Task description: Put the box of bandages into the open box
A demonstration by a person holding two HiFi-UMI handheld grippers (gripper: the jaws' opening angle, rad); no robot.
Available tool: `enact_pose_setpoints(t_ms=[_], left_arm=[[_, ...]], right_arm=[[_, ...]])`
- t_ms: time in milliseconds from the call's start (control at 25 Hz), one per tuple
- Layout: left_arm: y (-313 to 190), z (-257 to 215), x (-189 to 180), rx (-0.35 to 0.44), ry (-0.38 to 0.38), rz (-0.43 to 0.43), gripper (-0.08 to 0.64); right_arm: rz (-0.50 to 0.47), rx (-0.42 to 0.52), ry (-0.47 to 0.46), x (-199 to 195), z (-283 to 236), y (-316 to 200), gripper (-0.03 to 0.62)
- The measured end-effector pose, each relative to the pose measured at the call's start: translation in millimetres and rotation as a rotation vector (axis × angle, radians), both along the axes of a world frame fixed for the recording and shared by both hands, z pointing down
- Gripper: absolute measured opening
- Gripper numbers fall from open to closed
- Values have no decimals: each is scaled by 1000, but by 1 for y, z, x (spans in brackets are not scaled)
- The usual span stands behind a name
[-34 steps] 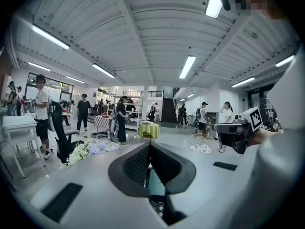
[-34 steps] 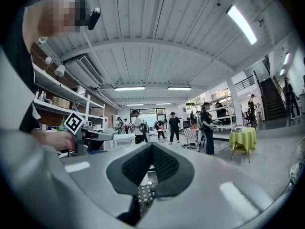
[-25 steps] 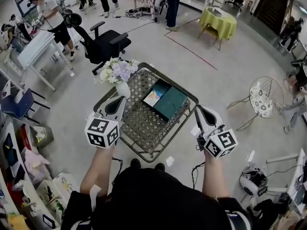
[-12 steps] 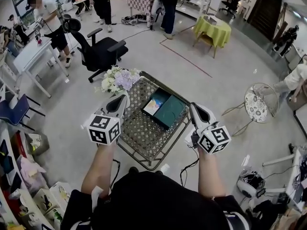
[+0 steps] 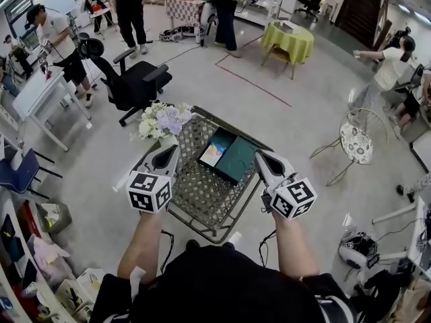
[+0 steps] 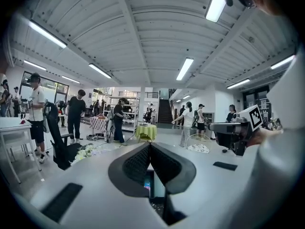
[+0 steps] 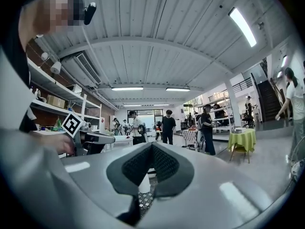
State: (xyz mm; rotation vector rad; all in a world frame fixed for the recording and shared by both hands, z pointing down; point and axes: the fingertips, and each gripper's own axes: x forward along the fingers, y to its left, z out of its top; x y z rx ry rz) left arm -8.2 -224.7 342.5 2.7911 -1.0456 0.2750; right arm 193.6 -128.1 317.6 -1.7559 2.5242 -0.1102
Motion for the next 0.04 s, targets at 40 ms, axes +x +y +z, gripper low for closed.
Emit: enact_pose_setpoints(t_ms=[40], left_arm=[[1, 2, 0, -5, 2, 2, 6]], right_arm=[[-4, -2, 0, -2, 1, 1, 8]])
